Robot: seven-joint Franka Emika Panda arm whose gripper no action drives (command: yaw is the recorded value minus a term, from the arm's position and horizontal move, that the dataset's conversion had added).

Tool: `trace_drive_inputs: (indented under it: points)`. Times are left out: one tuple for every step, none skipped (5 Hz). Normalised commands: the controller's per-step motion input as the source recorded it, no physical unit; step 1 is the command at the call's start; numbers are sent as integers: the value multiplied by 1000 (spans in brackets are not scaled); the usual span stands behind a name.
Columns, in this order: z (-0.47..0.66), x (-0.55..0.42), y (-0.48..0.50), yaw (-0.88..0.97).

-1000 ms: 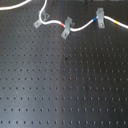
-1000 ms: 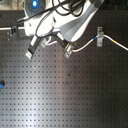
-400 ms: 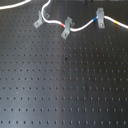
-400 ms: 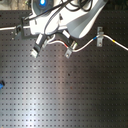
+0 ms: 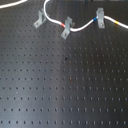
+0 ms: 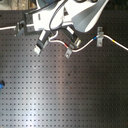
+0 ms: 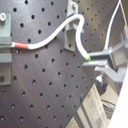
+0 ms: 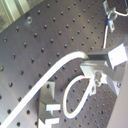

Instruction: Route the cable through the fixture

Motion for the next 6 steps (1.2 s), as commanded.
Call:
trace_drive_inputs:
  points:
    - [444,-129,256,317]
    - [128,13,372,386]
    - [139,230,297,251]
    - [385,263,258,231]
    - [558,285,236,226]
    - [507,292,234,249]
